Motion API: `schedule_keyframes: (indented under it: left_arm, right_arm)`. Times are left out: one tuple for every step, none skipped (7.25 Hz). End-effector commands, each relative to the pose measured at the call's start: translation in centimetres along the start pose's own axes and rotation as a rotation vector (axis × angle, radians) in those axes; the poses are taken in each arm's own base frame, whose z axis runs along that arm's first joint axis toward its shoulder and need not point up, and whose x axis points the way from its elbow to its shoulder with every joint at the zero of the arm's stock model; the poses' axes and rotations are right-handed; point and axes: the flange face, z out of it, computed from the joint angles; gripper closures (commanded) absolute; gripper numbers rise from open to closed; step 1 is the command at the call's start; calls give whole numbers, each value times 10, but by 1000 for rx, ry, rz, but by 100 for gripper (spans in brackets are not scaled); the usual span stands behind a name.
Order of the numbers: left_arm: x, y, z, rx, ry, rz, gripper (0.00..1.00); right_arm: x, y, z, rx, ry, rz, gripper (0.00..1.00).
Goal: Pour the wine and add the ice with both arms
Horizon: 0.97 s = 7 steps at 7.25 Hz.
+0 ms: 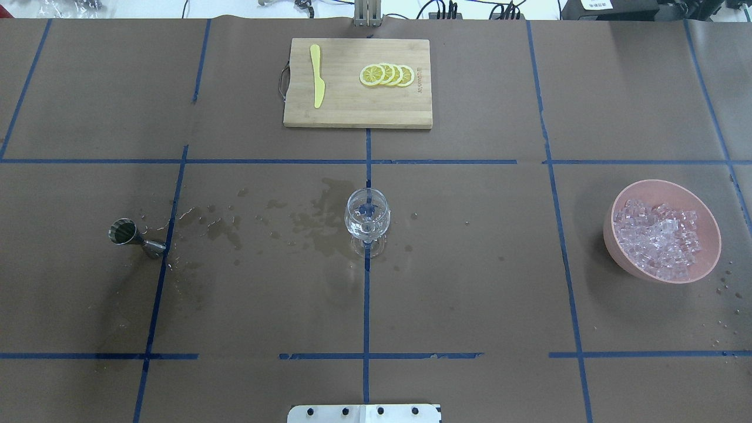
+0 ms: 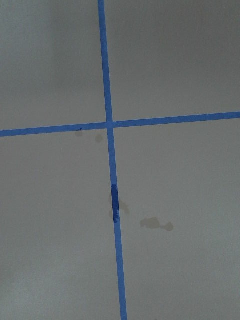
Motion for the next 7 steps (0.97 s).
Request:
schedule_keyframes:
  left_arm:
    - [1, -1, -2, 18, 0, 21, 0]
    - [3, -4, -3, 38, -2, 41, 0]
    - [15, -22, -15, 79, -2, 80, 0]
    - [32, -44, -33, 121, -3, 126, 0]
    - [53, -61, -40, 198, 3, 227, 0]
    - [82, -65, -27, 244, 23, 325, 0]
    - [102, -68, -16, 231, 36, 364, 0]
  right_arm:
    - [0, 1, 1, -1, -4, 1, 0]
    - [1, 1, 1, 1, -8, 0, 0]
    - [0, 1, 1, 1, -11, 0, 0]
    - [-2, 1, -1, 7, -17, -3, 0]
    - [-6, 0, -4, 17, -31, -11, 0]
    - [-7, 0, -5, 19, -31, -13, 0]
    - [-8, 1, -5, 19, -31, -13, 0]
